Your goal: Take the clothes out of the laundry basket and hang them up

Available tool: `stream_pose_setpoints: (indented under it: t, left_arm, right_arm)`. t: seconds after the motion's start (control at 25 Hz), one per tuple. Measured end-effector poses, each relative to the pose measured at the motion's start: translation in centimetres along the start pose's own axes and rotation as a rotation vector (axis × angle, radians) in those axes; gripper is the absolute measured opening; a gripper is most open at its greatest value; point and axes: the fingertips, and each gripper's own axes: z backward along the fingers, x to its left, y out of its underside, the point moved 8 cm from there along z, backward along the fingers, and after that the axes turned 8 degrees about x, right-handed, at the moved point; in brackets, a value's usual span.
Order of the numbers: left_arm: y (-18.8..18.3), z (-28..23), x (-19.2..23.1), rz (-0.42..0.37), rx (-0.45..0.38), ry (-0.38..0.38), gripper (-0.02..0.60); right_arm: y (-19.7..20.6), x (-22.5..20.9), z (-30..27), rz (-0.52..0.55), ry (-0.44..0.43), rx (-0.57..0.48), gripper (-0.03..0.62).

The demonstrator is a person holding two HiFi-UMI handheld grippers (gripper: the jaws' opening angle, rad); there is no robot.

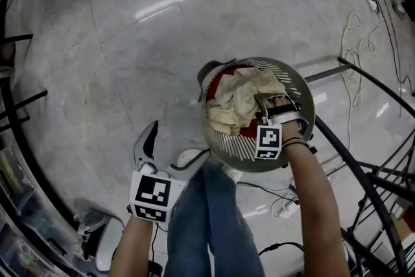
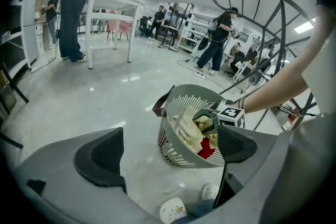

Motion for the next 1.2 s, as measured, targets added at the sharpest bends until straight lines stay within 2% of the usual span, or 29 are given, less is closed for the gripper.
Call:
stream_pose_setpoints:
  t: [0.12, 0.16, 0.24, 0.32, 0.4, 0.76, 0.96, 1.2]
  left_arm:
    - [0.9, -0.3, 0.1, 0.009, 0.009, -0.009, 0.561]
    - [1.2, -0.4, 0.1, 0.013, 0.014, -0.013, 0.561]
    - [1.6, -0.4, 0.2, 0.025, 0.021, -0.018, 0.560]
    - [1.9, -0.2, 0.0, 0.040, 0.024, -0.019, 0.557]
    - [1.9, 0.1, -0.4, 0.048, 0.024, -0.018, 0.554]
    - [-0.1, 1.6, -2.2, 0.036, -0.005, 0.000, 0.532]
    - [-1.7, 3.1, -3.1, 0.049, -0.057, 0.024, 0.523]
    - [-2.2, 4.1, -3.8, 0.010, -0.038, 0.013, 0.523]
  right_arm:
    - [-0.2, -0.3, -0.7, -0.019, 0.027, -0.020, 0.271]
    - [-0.3, -0.6, -0.6, -0.037, 0.042, -0.031, 0.224]
    - [-0.5, -1.3, -0.3, -0.108, 0.055, -0.052, 0.017]
    - [-0.5, -1.8, 0.4, -0.214, 0.013, -0.078, 0.014]
    - [-0.4, -2.0, 1.2, -0.275, -0.021, -0.094, 0.012]
    - [1.2, -2.6, 6.5, -0.367, -0.052, -0.121, 0.012]
    - [2.2, -3.1, 9.9, -0.400, -0.057, -0.125, 0.012]
    - [2.7, -3.8, 14.1, -0.426, -0.036, -0.138, 0.012]
